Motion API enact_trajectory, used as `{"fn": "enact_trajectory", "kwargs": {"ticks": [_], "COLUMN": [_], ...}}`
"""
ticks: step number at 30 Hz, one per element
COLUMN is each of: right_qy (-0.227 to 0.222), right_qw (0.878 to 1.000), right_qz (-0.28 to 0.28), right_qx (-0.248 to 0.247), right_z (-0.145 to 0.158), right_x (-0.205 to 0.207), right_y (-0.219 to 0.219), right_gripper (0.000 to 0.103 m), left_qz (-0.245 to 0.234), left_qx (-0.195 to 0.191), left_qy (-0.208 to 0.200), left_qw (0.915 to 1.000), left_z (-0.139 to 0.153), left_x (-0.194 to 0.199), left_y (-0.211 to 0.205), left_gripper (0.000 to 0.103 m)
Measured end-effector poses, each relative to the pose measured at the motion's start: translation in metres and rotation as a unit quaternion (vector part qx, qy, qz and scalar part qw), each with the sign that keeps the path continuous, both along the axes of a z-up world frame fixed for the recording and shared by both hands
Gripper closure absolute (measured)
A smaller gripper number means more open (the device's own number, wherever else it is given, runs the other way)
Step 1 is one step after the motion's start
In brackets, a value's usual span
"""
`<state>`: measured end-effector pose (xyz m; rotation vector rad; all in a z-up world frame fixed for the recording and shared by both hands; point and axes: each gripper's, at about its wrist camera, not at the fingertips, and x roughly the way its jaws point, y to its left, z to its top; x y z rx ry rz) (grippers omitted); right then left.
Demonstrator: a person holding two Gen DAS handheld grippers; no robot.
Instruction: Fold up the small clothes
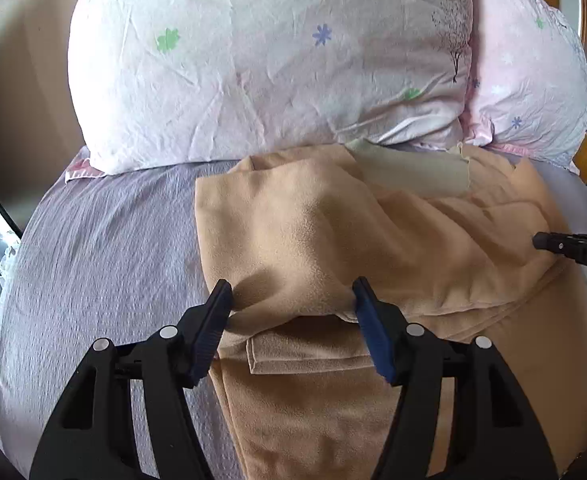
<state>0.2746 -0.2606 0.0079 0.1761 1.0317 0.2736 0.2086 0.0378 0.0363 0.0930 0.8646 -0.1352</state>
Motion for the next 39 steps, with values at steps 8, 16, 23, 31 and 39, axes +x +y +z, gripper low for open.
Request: {"fn": "enact_trajectory", "kwargs": {"ticks": [8, 16, 23, 31, 39], "right_qy": [-0.103, -0.097, -0.03, -0.114, 0.005], "right_qw": [0.986, 0.989, 0.996, 0.965, 0.972], "right_qz": [-0.118, -0.108, -0.068, 0.145, 0.083], "right_qx": [-0.058, -0.009, 0.045, 0.187, 0.22], "right_z": [0.048, 0.046, 0.035, 0.064, -0.009], "right_x": [-0.019, -0.026, -0.037, -0.228, -0.318], "right_y": [-0.041, -0.031, -0.04, -0.076, -0.129], "right_gripper": [0.099, 0.054, 0.045, 0.009, 0.008], "left_qz": [-0.025, -0.022, -0.063, -0.165, -0.137], "left_qx": [0.024, 0.031, -0.061, -0.24, -0.318], "left_qy": [0.01, 0.008, -0.017, -0.015, 0.053], "left_qw": [0.9994, 0.9993, 0.996, 0.9566, 0.9365], "left_z": [-0.018, -0.021, 0.01, 0.015, -0.049], "left_x": [-0.004, -0.013, -0.08, -0.226, -0.276], "left_y": [-0.019, -0.019, 0.009, 0.088, 0.13], "left_gripper": [0.037, 0.035, 0.036, 0.026, 0.026]}}
